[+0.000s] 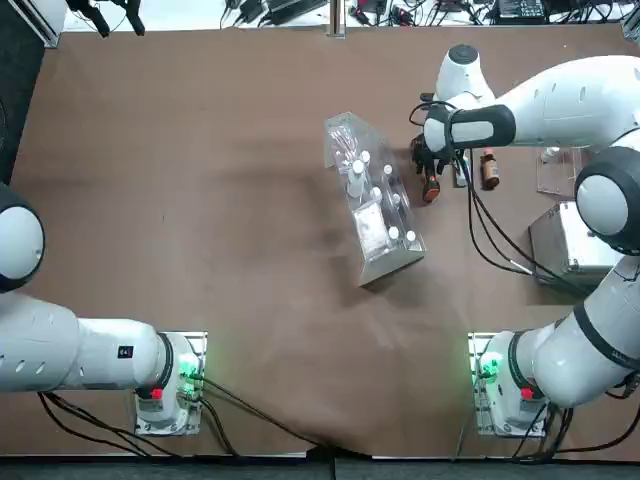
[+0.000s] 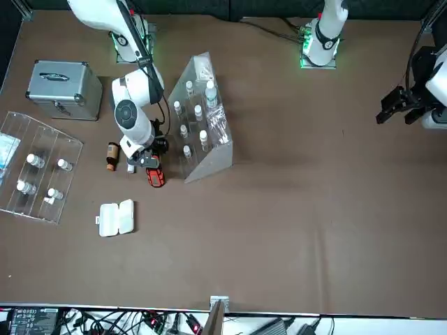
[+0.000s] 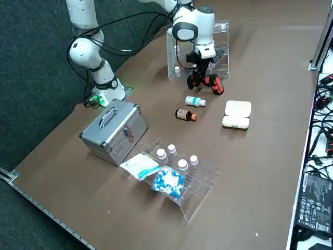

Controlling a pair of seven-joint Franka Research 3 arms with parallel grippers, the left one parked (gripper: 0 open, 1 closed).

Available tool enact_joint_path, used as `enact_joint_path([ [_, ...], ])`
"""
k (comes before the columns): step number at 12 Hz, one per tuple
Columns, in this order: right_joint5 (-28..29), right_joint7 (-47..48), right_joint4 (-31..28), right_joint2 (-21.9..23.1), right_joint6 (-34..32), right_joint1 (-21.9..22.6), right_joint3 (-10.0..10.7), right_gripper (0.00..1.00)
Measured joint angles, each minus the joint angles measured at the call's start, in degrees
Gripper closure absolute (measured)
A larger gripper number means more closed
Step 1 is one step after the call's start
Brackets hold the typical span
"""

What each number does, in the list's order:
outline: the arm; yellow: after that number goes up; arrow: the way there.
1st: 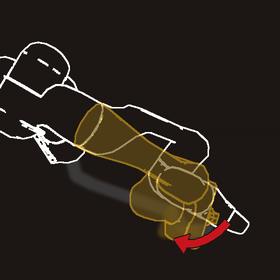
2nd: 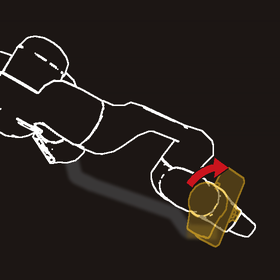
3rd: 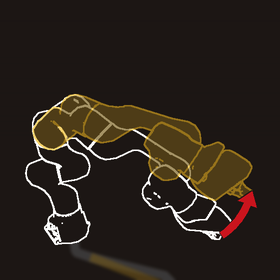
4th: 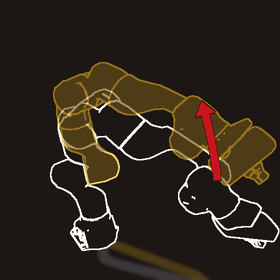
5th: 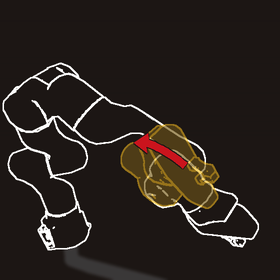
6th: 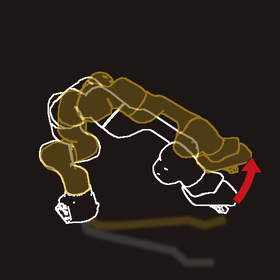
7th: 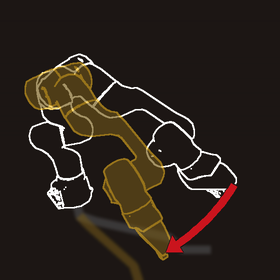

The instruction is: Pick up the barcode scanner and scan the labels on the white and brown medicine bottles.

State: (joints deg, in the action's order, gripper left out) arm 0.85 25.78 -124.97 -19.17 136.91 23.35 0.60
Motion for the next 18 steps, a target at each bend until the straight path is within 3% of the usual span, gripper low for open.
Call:
enact_joint_path([
  [2,-0.09,0.0,0.98,0.16,0.02,0.0,0.1,0.01],
  [5,-0.44,-0.38,3.22,1.99,-0.33,-0.17,0.62,0.0],
  [7,-0.76,-3.24,5.39,4.36,-3.96,-1.31,1.12,0.0],
  [12,-0.8,-15.76,14.55,10.38,-22.6,-9.46,1.71,0.0],
  [13,-0.8,-20.02,18.8,11.56,-29.18,-12.29,1.78,0.0],
  [18,-0.81,-27.43,28.58,11.97,-40.42,-17.42,2.07,0.0],
])
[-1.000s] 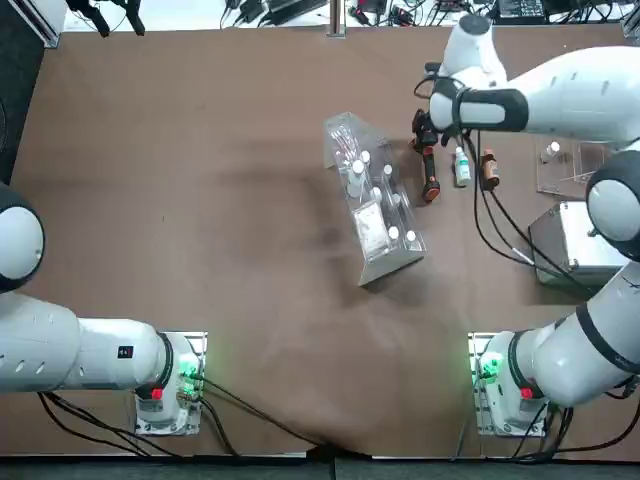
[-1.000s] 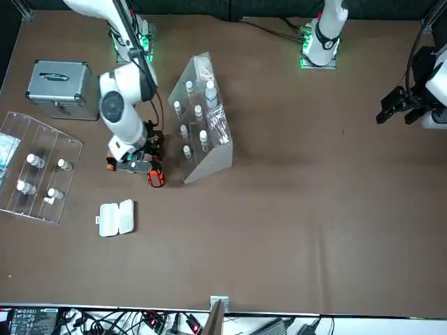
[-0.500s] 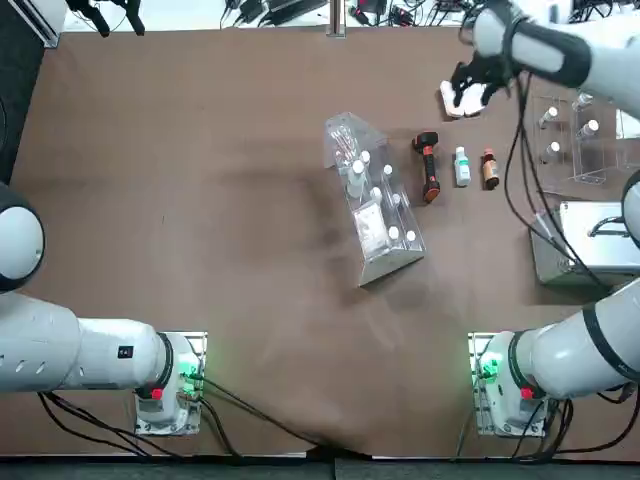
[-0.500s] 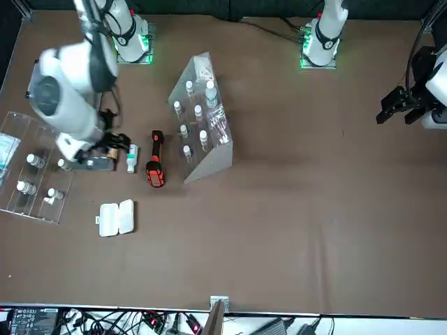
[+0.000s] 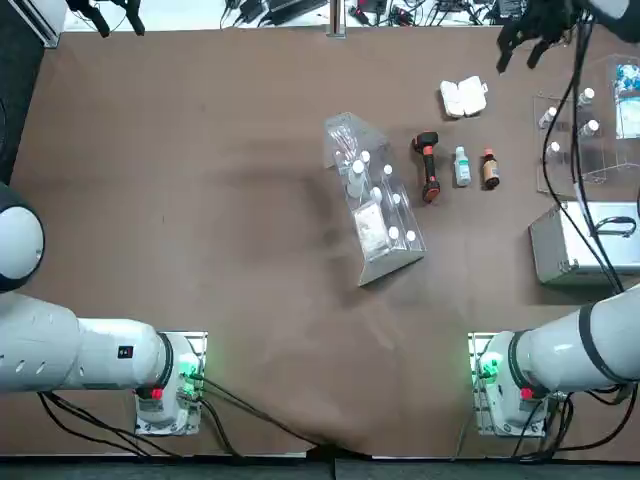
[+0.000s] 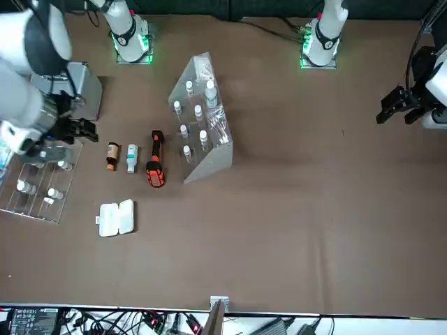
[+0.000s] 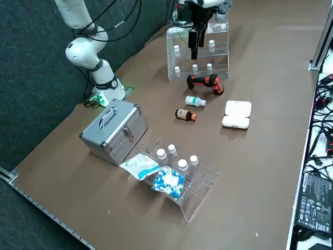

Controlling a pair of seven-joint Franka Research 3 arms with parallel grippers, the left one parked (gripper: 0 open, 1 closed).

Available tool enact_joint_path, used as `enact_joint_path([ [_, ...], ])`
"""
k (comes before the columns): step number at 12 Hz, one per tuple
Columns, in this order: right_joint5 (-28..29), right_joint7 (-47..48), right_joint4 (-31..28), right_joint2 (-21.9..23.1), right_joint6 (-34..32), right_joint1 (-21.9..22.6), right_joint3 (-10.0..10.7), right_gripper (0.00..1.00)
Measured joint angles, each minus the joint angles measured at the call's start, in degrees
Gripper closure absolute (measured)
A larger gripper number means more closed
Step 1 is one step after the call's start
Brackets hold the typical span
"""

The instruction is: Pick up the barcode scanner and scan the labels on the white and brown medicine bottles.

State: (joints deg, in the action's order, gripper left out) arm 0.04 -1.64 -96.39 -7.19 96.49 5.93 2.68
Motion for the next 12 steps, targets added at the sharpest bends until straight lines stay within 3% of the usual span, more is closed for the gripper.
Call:
enact_joint_path([
  [5,0.02,-1.02,6.66,1.74,-4.99,-3.03,1.93,0.0],
  [12,0.02,-0.94,3.22,9.86,-7.79,-4.93,2.12,0.0],
])
